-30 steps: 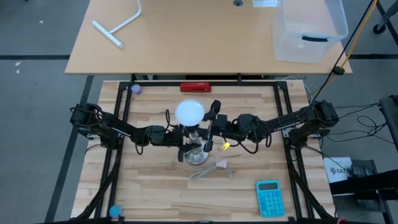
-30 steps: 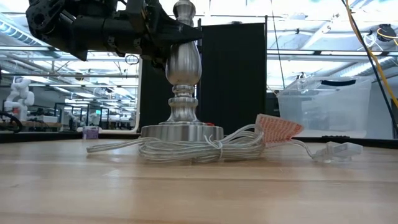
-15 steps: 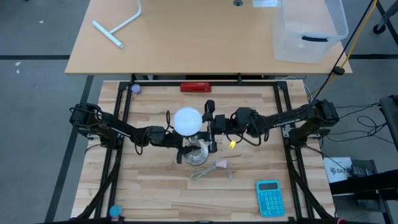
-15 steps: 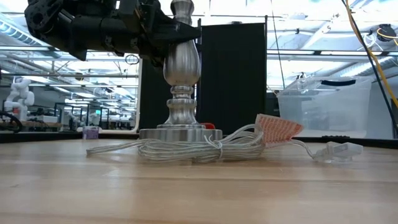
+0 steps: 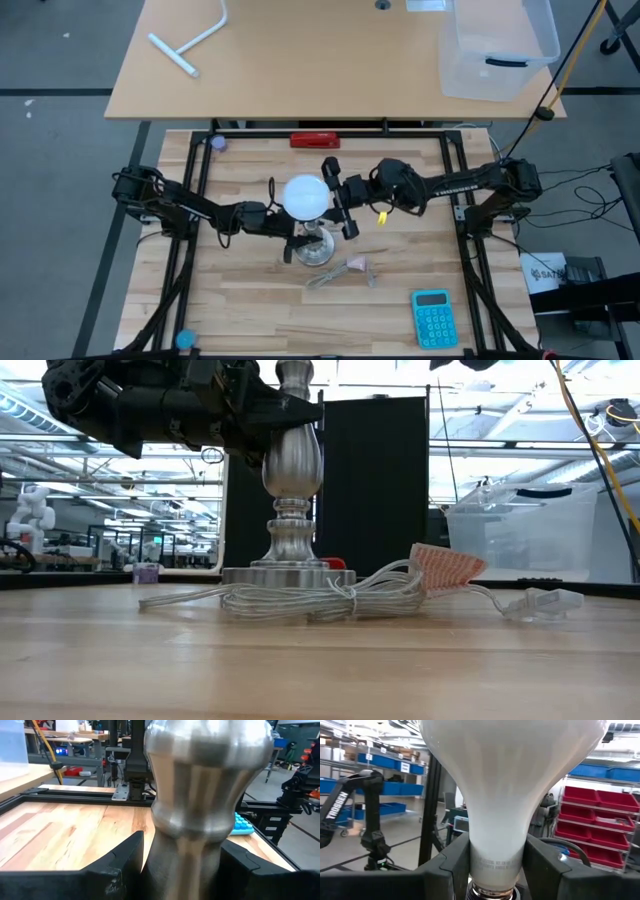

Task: Screw lightbulb
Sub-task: Remove the white lightbulb from the silver lamp

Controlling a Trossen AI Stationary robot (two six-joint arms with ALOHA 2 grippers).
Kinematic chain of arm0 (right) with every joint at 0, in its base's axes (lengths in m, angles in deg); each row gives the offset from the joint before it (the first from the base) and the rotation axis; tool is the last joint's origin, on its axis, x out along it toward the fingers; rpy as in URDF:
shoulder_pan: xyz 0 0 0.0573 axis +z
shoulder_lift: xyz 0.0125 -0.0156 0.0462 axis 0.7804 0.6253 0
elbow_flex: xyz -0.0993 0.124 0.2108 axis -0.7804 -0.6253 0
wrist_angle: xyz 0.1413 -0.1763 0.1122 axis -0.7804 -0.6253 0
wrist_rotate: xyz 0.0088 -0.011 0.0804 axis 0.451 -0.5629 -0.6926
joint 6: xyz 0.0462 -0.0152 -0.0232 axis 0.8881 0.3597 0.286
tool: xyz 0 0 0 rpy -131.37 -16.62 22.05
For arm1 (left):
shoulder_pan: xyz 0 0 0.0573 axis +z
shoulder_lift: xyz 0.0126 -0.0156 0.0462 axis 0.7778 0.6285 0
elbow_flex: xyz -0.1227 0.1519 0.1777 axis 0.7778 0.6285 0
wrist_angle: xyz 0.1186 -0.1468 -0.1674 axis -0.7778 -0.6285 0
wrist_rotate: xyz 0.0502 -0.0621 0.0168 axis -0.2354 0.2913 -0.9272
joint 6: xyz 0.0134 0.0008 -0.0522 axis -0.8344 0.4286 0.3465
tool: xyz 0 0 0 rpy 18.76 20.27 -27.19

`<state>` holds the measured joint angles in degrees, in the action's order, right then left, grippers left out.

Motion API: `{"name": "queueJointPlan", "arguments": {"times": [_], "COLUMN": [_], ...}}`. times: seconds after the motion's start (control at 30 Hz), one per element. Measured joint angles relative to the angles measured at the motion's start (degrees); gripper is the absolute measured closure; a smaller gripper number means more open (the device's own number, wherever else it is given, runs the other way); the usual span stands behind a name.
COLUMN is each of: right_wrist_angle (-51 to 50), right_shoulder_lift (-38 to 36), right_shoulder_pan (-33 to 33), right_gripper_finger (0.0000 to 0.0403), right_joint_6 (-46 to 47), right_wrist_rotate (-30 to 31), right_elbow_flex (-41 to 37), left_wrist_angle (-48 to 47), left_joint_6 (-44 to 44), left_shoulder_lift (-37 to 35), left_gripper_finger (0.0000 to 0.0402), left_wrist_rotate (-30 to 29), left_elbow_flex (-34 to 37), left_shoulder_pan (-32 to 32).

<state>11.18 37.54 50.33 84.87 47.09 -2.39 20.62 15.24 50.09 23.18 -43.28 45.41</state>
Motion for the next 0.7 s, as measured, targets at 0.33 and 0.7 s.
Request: {"name": "queueJointPlan", "arguments": {"times": [0.33,0.7], "right_wrist_angle": [2.3,1.88], "right_shoulder_lift": [0.13,0.2], "right_shoulder_pan": [-2.57,-3.24], "right_gripper_finger": [0.026,0.026], "right_joint_6": [5.27,5.44], "right_wrist_rotate": [-4.9,-7.59], "right_elbow_flex": [-0.13,0.99], "left_wrist_angle": [0.04,0.05], "left_joint_6": [0.31,0.3], "left_shoulder_lift": [0.0,0.0], "left_gripper_finger": [0.0211,0.0211], "left_wrist_rotate": [0.36,0.38], "left_elbow_flex": [0.0,-0.02], "left_shoulder_pan": [-0.04,-0.11]}}
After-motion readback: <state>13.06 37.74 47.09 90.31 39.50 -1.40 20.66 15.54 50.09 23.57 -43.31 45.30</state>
